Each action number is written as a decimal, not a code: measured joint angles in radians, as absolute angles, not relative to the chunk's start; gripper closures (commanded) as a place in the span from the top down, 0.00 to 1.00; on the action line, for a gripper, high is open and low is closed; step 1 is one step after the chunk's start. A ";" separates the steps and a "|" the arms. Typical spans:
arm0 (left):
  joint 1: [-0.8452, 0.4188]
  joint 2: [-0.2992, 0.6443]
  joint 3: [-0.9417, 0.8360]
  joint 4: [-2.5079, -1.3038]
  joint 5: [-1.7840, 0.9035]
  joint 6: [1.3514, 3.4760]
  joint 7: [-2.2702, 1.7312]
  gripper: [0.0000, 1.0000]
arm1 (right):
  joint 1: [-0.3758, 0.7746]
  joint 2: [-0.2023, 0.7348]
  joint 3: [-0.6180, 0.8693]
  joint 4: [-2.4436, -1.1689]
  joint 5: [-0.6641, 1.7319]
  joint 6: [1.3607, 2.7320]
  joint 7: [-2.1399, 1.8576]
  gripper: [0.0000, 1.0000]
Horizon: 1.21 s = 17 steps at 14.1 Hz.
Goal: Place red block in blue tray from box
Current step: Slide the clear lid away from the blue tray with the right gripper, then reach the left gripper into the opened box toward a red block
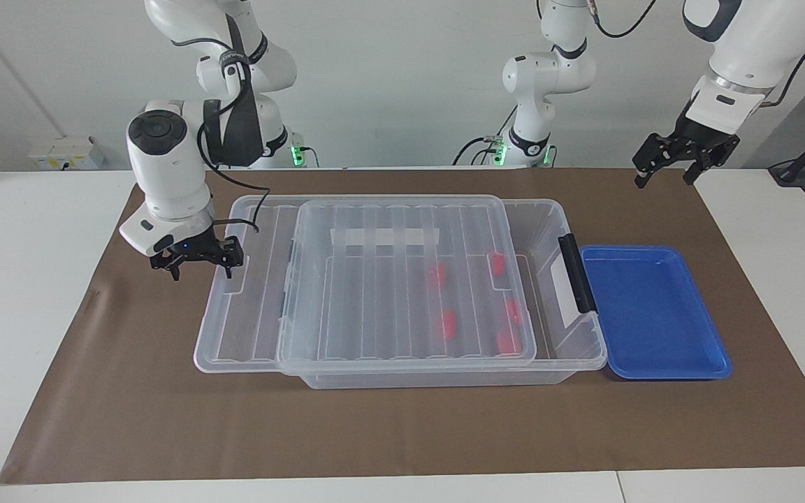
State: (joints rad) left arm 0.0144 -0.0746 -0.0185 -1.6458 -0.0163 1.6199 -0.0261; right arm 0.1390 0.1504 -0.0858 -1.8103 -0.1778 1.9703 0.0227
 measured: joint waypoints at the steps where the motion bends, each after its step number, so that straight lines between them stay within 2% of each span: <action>1: 0.014 -0.075 -0.021 -1.648 -0.016 1.636 -0.051 1.00 | 0.133 0.150 -0.086 -1.808 -0.178 1.961 0.023 1.00; 11: -0.115 -0.059 -0.044 -1.720 0.014 1.804 -0.356 1.00 | 0.074 0.143 -0.088 -1.804 -0.199 1.916 0.022 1.00; 17: -0.203 0.008 -0.046 -1.733 0.047 1.900 -0.506 1.00 | 0.015 0.126 -0.089 -1.803 -0.225 1.878 -0.031 1.00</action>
State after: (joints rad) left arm -0.2032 0.0082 -0.0457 -1.7333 0.0466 1.9004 -0.5060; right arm 0.0148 0.1260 -0.0894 -1.8031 -0.2254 1.8784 -0.0309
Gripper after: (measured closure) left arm 0.000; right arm 0.000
